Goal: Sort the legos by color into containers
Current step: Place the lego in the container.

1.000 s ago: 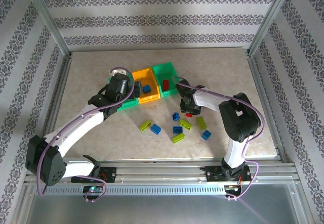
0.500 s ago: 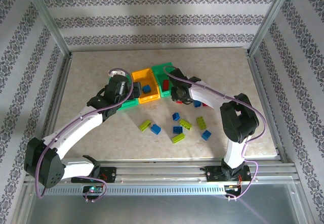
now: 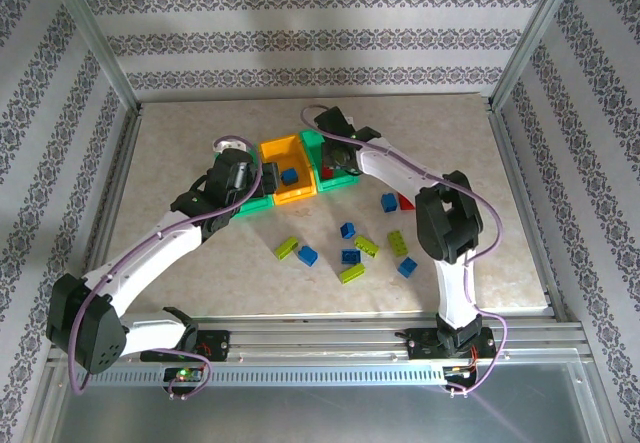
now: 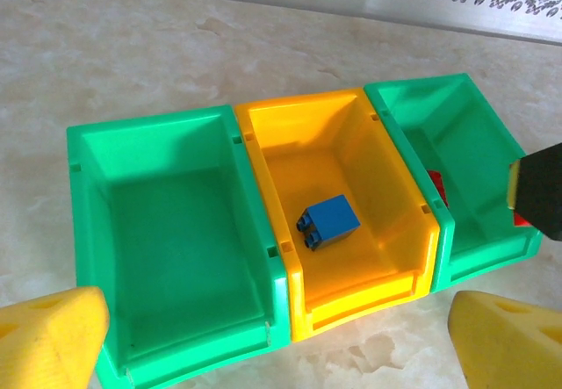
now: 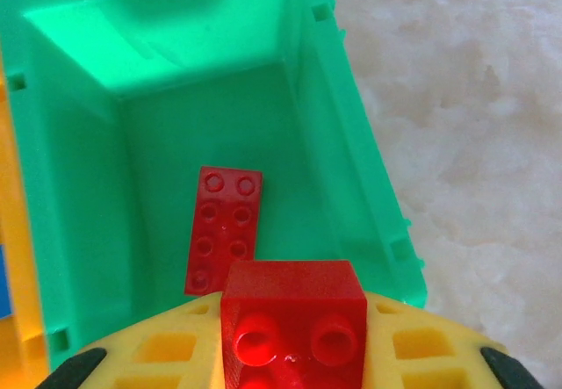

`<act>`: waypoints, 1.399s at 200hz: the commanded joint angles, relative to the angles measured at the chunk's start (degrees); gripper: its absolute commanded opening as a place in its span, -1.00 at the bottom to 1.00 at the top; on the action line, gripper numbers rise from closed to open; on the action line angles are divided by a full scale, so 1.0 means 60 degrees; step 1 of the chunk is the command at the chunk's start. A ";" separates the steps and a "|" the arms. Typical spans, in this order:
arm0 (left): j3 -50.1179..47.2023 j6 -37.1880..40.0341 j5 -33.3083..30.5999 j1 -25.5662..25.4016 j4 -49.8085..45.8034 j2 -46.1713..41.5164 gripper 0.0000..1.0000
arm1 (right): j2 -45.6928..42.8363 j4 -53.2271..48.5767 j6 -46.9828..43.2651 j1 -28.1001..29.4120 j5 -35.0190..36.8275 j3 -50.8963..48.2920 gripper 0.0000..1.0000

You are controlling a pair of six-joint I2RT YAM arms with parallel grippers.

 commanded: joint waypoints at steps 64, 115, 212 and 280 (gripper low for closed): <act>-0.0157 -0.0181 0.0245 0.0200 0.0154 -0.0216 0.99 | 0.0869 -0.0375 -0.0547 0.0081 0.0602 0.0923 -0.05; -0.0165 -0.0139 0.0421 0.0206 0.0140 -0.0218 0.99 | 0.0433 -0.0433 -0.0564 0.0096 0.0738 0.0734 0.02; -0.0523 -0.0086 0.2059 -0.0520 -0.1816 -0.0569 1.00 | -0.2203 -0.0200 0.0527 0.0155 0.0813 -0.1416 0.36; -0.1245 -0.0819 0.2988 -0.2661 -0.2013 0.0327 0.95 | -0.4113 -0.0039 0.1423 0.0103 0.1250 -0.3651 0.64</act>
